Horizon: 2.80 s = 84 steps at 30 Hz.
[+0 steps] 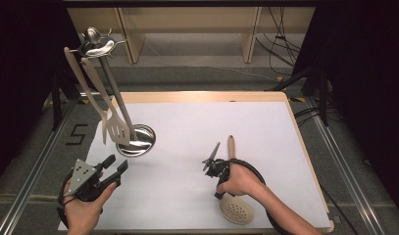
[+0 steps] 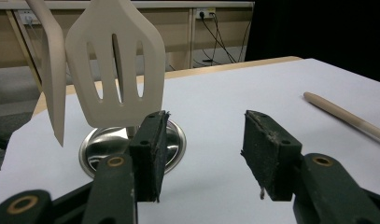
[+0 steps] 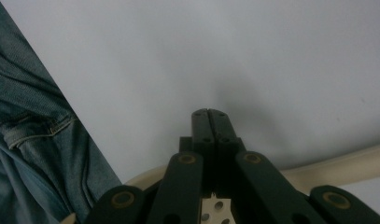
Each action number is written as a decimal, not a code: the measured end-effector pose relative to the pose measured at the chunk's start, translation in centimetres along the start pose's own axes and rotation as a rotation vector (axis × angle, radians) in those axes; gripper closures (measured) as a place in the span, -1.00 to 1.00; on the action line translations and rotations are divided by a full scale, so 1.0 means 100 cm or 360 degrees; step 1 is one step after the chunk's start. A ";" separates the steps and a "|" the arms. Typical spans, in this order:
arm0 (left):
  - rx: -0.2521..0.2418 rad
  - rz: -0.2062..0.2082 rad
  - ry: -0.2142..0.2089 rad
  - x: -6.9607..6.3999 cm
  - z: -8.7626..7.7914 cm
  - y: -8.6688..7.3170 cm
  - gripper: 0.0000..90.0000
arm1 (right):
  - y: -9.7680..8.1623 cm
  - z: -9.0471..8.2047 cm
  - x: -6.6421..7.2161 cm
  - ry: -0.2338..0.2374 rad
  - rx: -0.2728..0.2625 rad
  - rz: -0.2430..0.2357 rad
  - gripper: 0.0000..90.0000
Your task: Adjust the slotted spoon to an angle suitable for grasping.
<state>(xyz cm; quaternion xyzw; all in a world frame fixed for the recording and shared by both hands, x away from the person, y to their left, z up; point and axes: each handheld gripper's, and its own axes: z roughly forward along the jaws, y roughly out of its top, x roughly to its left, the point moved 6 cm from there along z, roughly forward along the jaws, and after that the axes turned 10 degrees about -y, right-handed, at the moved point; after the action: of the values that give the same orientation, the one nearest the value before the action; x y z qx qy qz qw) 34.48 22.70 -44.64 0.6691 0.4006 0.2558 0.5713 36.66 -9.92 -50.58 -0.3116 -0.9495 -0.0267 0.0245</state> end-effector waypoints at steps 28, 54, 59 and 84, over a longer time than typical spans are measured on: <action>-0.0011 0.0005 -0.0017 -0.003 0.002 0.000 0.09 | -0.019 -0.036 -0.061 -0.0226 -0.0476 0.0472 0.59; 0.0017 -0.0008 -0.0021 -0.002 0.002 -0.003 0.08 | -0.002 0.001 -0.090 -0.0261 -0.0141 0.0955 0.61; 0.0013 -0.0005 -0.0020 -0.002 0.002 -0.002 0.08 | -0.002 -0.001 -0.089 -0.0195 -0.0118 0.1048 0.68; 0.0033 0.0001 -0.0061 -0.006 0.006 -0.002 0.05 | 0.000 -0.063 -0.058 -0.0178 -0.1011 0.0724 0.71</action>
<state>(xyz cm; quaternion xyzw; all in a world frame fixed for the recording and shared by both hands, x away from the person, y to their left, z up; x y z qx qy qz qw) 34.57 21.91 -44.94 0.6799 0.3918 0.2389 0.5719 41.49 -13.80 -44.71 -0.5070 -0.8006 -0.2960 -0.1195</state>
